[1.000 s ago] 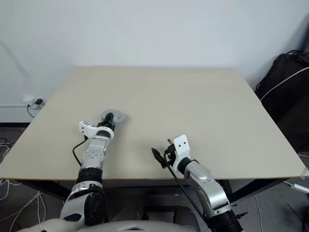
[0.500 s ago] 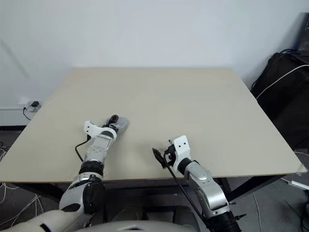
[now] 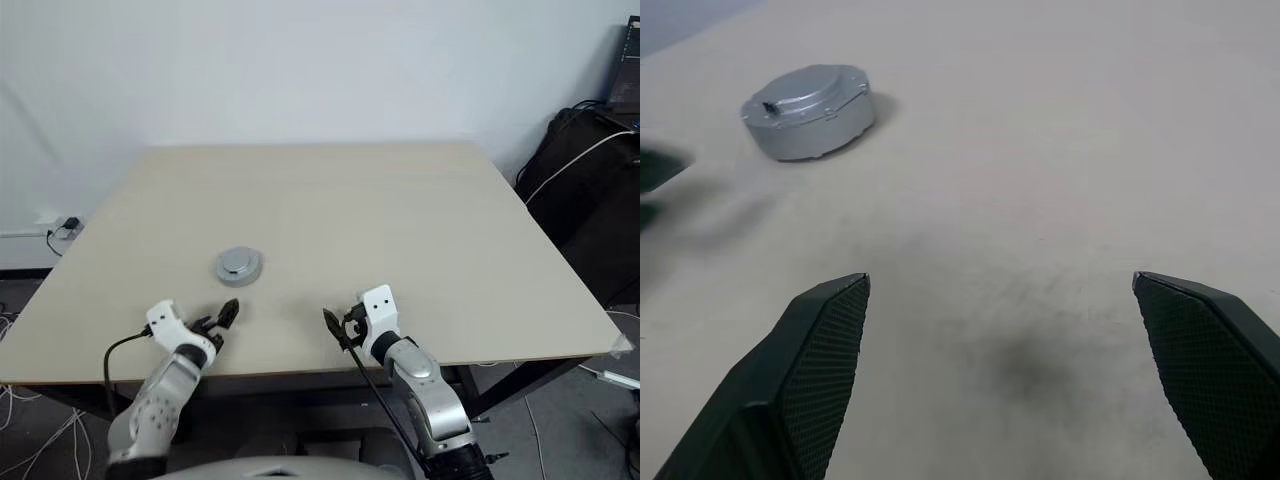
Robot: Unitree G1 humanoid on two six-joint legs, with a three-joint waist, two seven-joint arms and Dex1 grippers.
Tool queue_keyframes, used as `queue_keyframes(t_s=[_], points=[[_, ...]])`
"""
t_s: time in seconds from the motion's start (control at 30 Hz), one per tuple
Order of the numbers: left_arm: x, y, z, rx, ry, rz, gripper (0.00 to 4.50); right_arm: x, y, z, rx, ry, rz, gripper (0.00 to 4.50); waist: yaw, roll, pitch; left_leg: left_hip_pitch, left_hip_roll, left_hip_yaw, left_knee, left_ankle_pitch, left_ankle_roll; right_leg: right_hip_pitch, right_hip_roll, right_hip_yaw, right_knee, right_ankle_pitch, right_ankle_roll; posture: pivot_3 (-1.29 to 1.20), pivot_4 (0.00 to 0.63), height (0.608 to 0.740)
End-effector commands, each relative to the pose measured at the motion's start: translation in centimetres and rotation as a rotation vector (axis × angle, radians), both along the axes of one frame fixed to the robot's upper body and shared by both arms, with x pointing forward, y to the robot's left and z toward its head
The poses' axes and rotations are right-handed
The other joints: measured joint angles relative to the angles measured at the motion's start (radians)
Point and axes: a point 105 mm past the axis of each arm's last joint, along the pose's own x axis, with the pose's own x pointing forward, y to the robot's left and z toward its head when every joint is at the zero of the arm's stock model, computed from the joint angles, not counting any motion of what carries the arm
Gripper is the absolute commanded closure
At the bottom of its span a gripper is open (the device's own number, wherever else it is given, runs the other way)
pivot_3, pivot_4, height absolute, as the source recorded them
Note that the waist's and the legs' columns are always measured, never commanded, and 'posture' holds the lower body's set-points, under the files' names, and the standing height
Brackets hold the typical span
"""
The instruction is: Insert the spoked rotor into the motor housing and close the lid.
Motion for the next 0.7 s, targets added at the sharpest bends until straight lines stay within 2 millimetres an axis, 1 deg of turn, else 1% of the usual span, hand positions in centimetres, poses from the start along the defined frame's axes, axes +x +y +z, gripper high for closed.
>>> queue_keyframes(t_s=[0.03, 0.1, 0.17, 0.23, 0.3, 0.37, 0.43, 0.53, 0.6, 0.7], points=[[-0.2, -0.8, 3.3, 0.155, -0.167, -0.030, 0.04, 1.3, -1.2, 1.8, -0.029, -0.149, -0.108, 0.00, 0.010, 0.001, 0.001, 0.000, 0.000, 0.000, 0.000, 0.001, -0.001, 0.000, 0.000, 0.000, 0.000, 0.000, 0.000, 0.00, 0.000, 0.740], [-0.9, -1.3, 3.5, 0.285, -0.191, -0.047, 0.04, 1.5, -1.7, 2.0, -0.043, -0.195, -0.149, 0.00, 0.019, 0.002, 0.001, 0.000, 0.000, 0.000, 0.000, 0.002, -0.001, 0.001, 0.000, 0.000, 0.000, 0.000, 0.000, 0.00, 0.000, 0.740], [-1.3, -1.6, 3.9, 0.360, -0.230, -0.024, 0.04, 1.5, -2.3, 2.0, -0.050, -0.226, -0.191, 0.00, 0.024, 0.003, 0.002, 0.000, 0.000, 0.000, 0.000, 0.003, -0.001, 0.001, 0.000, 0.000, -0.001, -0.002, 0.003, 0.00, 0.000, 0.740], [-1.8, -2.0, 4.3, 0.443, -0.269, -0.012, 0.04, 1.6, -3.4, 2.2, -0.024, -0.258, -0.275, 0.00, 0.024, 0.003, 0.002, 0.001, 0.000, 0.000, 0.000, 0.004, -0.001, 0.002, 0.000, 0.000, -0.001, -0.002, 0.004, 0.00, 0.000, 0.740], [-2.2, -2.2, 4.3, 0.495, -0.289, 0.005, 0.04, 1.4, -4.5, 2.4, -0.052, -0.311, -0.348, 0.00, 0.025, 0.003, 0.002, 0.001, 0.000, 0.000, 0.000, 0.004, -0.001, 0.002, 0.000, 0.000, -0.001, -0.002, 0.004, 0.00, 0.000, 0.740], [-2.4, -2.2, 4.2, 0.532, -0.291, 0.030, 0.04, 1.2, -5.1, 2.3, -0.077, -0.345, -0.379, 0.00, 0.025, 0.004, 0.003, 0.001, 0.000, 0.000, 0.000, 0.004, -0.001, 0.001, 0.000, 0.000, -0.001, -0.002, 0.003, 0.00, 0.000, 0.740], [-2.2, -1.9, 4.3, 0.594, -0.307, 0.060, 0.04, 0.8, -5.7, 2.0, -0.100, -0.353, -0.412, 0.00, 0.025, 0.005, 0.003, 0.001, 0.000, 0.000, 0.000, 0.004, -0.001, 0.001, 0.000, 0.000, -0.001, -0.002, 0.003, 0.00, 0.000, 0.740], [-1.8, -1.5, 4.9, 0.666, -0.345, 0.106, 0.04, 0.2, -6.1, 1.4, -0.100, -0.333, -0.438, 0.00, 0.026, 0.005, 0.003, 0.001, 0.000, 0.000, -0.001, 0.004, 0.000, 0.001, 0.001, 0.000, 0.000, -0.002, 0.003, 0.00, 0.000, 0.740], [-1.5, -1.6, 5.3, 0.715, -0.379, 0.104, 0.04, 0.0, -6.3, 1.0, -0.091, -0.315, -0.467, 0.00, 0.025, 0.005, 0.003, 0.001, 0.001, 0.000, -0.001, 0.004, 0.000, 0.001, 0.001, 0.000, 0.000, -0.002, 0.003, 0.00, 0.000, 0.740], [-1.1, -2.0, 5.6, 0.738, -0.416, 0.089, 0.04, -0.1, -6.5, 0.9, -0.077, -0.304, -0.497, 0.00, 0.024, 0.005, 0.003, 0.001, 0.001, 0.000, -0.001, 0.004, 0.000, 0.001, 0.001, 0.000, 0.000, -0.002, 0.003, 0.00, 0.000, 0.740]])
